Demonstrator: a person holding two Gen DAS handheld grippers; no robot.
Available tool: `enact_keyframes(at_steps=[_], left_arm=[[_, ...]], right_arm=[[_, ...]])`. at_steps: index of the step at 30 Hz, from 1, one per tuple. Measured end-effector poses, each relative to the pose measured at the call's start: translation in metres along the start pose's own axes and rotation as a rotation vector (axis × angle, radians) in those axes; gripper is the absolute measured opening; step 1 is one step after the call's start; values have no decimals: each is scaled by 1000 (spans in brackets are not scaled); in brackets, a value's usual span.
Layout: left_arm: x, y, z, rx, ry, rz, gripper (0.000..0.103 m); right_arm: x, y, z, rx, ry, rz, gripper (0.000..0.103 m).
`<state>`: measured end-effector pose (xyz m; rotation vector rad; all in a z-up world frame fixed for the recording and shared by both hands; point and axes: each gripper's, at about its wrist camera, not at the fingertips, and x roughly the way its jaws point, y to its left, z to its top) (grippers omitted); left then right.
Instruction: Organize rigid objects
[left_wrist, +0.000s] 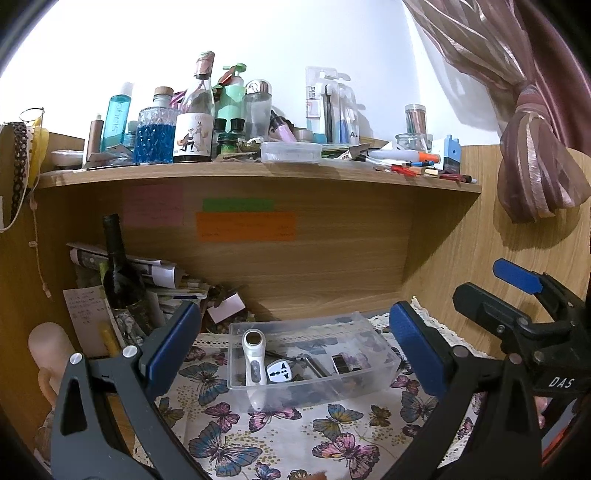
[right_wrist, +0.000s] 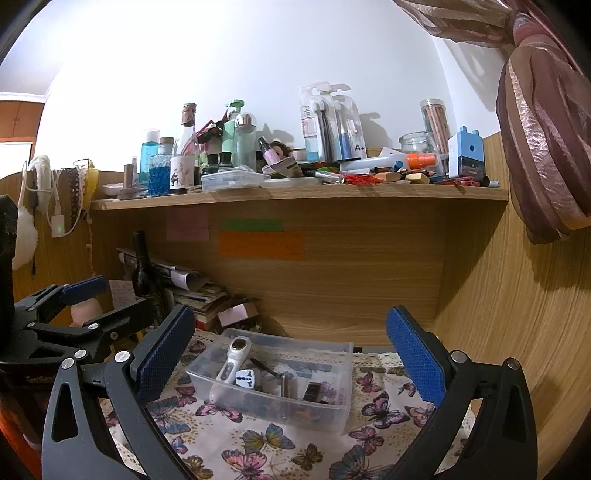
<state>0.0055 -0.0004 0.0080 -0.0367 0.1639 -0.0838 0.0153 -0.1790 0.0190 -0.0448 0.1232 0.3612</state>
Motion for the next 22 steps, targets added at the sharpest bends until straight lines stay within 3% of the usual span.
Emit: enact_keyframes(at_steps=[22], left_arm=[[4,8,-1,-10,13,-17,103]], right_arm=[[3,0,-3,4,9,-4,103]])
